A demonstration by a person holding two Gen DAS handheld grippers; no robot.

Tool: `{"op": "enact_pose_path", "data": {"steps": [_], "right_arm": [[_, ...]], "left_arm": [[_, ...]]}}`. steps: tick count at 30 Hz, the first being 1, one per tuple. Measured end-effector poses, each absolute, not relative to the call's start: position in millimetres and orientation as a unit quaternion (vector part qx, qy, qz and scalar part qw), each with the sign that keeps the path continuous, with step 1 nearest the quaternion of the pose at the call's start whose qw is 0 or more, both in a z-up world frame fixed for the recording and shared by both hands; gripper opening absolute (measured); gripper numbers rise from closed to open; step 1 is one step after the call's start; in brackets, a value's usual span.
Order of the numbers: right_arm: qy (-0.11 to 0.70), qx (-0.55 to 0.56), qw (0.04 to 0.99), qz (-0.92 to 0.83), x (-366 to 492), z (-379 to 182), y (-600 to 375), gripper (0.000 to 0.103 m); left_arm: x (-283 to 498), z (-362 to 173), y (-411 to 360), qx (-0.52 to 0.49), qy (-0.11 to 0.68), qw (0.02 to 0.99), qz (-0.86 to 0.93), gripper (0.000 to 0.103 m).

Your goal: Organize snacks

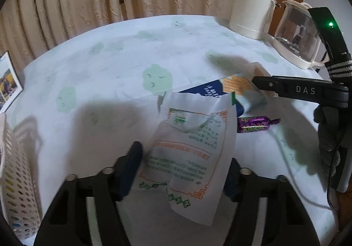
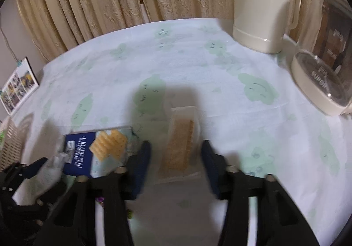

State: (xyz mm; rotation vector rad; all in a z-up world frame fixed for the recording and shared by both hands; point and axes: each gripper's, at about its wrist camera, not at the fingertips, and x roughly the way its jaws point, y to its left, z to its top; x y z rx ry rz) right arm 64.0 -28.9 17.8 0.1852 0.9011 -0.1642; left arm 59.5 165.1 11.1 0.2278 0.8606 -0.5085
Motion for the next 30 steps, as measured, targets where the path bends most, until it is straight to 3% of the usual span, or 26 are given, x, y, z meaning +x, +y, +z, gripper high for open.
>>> {"op": "enact_pose_path", "data": {"steps": [3, 15, 30], "right_arm": [[0.434, 0.104, 0.892, -0.075, 64, 19, -34, 0.026], [0.398, 0.207, 0.893, -0.032, 53, 37, -65, 0.025], [0.378, 0.231, 0.896, 0.029, 50, 47, -55, 0.025]], "left_arm": [[56, 13, 169, 0.092, 0.405, 0.88, -0.23, 0.045], [31, 38, 191, 0.017, 0.344, 0.912, -0.221, 0.044], [9, 77, 229, -0.05, 0.279, 0.943, -0.172, 0.041]]}}
